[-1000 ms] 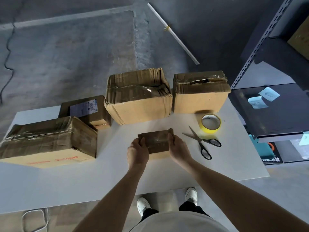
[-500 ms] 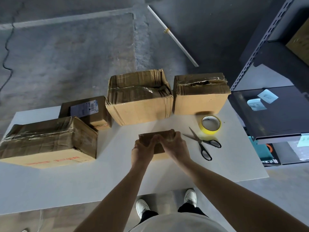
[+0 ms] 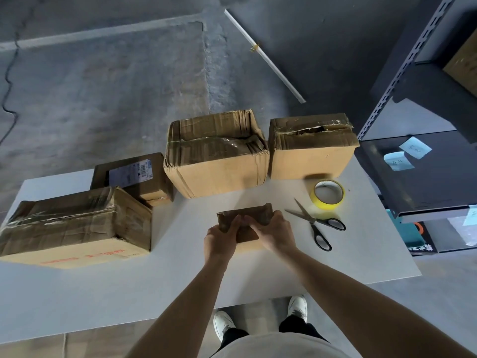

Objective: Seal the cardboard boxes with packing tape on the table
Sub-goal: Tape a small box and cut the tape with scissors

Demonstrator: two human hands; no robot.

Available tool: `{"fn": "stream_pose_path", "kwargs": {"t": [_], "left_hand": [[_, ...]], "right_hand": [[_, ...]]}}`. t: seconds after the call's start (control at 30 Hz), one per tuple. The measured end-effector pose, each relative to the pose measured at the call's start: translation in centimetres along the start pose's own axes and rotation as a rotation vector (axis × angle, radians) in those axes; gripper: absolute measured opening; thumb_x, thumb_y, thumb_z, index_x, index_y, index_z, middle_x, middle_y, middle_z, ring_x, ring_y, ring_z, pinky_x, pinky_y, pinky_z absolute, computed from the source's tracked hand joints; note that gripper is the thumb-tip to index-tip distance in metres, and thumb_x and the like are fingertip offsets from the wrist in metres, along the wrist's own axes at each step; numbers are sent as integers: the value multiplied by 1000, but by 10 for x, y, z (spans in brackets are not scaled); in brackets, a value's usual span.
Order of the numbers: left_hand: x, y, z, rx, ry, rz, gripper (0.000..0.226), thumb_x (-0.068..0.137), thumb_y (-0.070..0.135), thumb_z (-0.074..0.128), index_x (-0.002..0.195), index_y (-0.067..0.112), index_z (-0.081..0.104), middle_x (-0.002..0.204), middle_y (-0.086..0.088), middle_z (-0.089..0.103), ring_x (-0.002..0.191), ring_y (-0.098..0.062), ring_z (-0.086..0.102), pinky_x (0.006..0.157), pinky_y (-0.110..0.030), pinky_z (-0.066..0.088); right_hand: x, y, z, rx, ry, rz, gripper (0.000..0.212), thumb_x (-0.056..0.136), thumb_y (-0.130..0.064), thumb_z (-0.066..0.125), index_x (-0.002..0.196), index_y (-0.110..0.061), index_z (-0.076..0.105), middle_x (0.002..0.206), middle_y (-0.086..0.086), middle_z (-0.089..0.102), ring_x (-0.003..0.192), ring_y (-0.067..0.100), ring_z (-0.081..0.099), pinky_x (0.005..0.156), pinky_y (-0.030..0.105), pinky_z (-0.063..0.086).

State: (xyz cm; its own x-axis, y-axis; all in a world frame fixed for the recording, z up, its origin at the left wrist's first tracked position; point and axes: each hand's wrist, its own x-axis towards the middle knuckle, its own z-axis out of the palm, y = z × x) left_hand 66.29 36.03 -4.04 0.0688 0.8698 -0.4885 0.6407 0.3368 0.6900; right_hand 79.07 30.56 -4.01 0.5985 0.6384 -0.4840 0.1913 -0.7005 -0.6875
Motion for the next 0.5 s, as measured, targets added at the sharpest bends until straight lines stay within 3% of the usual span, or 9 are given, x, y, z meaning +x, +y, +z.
{"fn": "stream_pose_path", "kwargs": {"t": [0.13, 0.23, 0.33, 0.4, 0.5], "left_hand": [[2, -2, -5, 24, -19, 4, 52, 92, 60, 53, 92, 11, 69, 76, -5, 68, 66, -20, 62, 51, -25, 43], [2, -5, -9, 76, -26, 37, 55, 96, 59, 45, 90, 10, 67, 77, -7, 68, 64, -21, 61, 51, -26, 43], [0, -5, -10, 136, -23, 77, 54, 100, 55, 37, 87, 9, 65, 74, -7, 64, 63, -19, 59, 49, -25, 39], [-3, -3, -10, 167, -22, 104, 57, 103, 51, 33, 89, 7, 66, 74, -7, 63, 64, -19, 59, 49, -26, 39], [-3, -3, -12, 206, -33, 137, 58, 105, 47, 28, 94, 3, 64, 80, -13, 64, 68, -23, 60, 50, -27, 40]], "right_hand": [[3, 2, -7, -22, -29, -51, 63, 82, -60, 68, 115, -8, 53, 100, 4, 59, 91, 21, 55, 75, 29, 47], [7, 8, -8, -42, -28, -98, 52, 88, -57, 64, 106, -8, 59, 95, 6, 64, 88, 23, 62, 70, 30, 50], [8, 12, -12, -63, -28, -164, 46, 93, -52, 59, 99, -6, 63, 83, 4, 65, 77, 18, 62, 56, 21, 44], [5, 10, -16, -83, -37, -203, 42, 97, -47, 54, 91, -7, 63, 72, -2, 60, 68, 13, 58, 54, 23, 42], [2, 12, -15, -123, -7, -265, 46, 103, -43, 44, 85, -5, 63, 70, 2, 60, 66, 22, 60, 58, 28, 41]]}}
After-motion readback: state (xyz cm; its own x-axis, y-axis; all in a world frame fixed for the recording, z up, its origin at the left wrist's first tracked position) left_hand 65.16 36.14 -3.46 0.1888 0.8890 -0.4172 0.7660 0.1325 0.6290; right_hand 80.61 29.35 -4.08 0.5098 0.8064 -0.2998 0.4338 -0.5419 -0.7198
